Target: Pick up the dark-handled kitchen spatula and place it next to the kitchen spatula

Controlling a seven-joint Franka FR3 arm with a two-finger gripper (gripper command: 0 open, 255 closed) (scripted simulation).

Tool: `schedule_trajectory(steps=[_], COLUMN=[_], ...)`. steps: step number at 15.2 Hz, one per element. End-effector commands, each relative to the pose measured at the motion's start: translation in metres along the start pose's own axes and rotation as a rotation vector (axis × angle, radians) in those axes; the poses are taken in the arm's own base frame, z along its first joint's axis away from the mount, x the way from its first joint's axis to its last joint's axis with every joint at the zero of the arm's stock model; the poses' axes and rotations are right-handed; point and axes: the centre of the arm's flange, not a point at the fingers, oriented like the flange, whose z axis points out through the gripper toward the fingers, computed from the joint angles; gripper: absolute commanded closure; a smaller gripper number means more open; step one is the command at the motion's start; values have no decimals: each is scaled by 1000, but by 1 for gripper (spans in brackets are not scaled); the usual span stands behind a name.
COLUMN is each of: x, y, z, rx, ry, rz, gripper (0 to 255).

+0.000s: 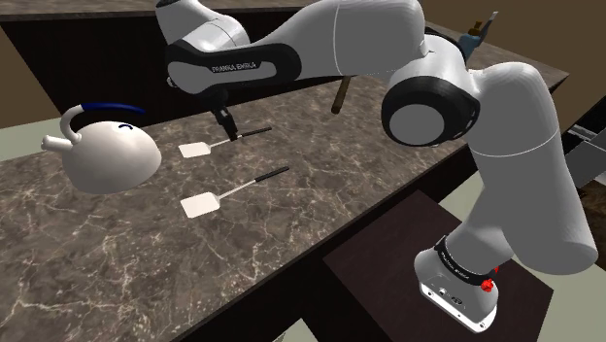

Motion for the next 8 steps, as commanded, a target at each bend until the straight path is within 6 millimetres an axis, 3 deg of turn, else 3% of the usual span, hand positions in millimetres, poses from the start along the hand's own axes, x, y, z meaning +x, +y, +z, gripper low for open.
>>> schedule_trajectory(steps=[1,5,8], x=[0,0,0], y=[0,0,0], z=[0,-50,-50], rx=[0,0,0], ry=[0,0,0], rz=[0,0,0], gripper=[0,0,0])
